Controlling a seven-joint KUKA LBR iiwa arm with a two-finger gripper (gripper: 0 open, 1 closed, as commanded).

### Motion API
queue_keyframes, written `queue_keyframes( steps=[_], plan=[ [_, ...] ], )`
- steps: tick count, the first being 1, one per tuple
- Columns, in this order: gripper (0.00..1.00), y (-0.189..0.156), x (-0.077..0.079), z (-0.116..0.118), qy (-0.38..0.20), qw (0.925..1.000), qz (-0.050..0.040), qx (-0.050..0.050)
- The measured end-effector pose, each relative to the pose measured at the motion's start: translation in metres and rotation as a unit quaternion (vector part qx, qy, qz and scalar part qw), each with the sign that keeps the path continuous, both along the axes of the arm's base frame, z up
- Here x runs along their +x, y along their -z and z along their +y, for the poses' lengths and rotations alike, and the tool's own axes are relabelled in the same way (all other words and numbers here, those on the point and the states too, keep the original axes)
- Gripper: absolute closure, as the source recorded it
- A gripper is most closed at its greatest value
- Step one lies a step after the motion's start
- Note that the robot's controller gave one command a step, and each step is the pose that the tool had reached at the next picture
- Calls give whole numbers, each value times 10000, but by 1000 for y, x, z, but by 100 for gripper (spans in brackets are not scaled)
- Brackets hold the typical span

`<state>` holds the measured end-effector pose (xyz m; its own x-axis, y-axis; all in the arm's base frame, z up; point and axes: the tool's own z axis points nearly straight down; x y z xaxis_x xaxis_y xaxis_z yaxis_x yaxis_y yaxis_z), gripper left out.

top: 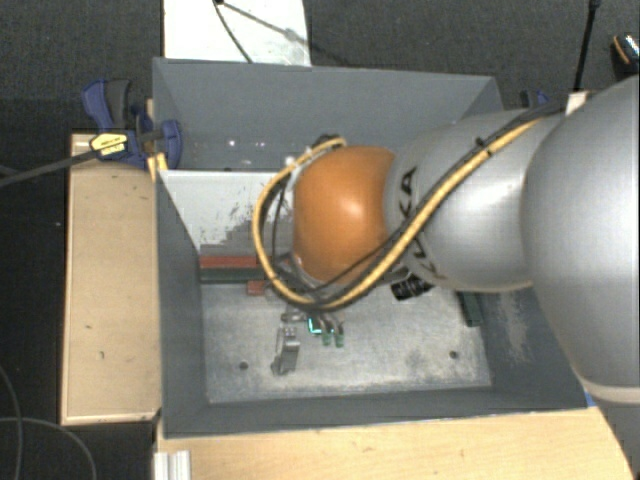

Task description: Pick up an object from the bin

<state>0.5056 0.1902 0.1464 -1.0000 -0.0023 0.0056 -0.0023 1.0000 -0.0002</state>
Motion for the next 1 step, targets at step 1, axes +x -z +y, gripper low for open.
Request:
queue_keyframes(
  steps=[1],
  plan=[
    [0, 54, 59, -68, 1138, 9935, -41, -11]
  ],
)
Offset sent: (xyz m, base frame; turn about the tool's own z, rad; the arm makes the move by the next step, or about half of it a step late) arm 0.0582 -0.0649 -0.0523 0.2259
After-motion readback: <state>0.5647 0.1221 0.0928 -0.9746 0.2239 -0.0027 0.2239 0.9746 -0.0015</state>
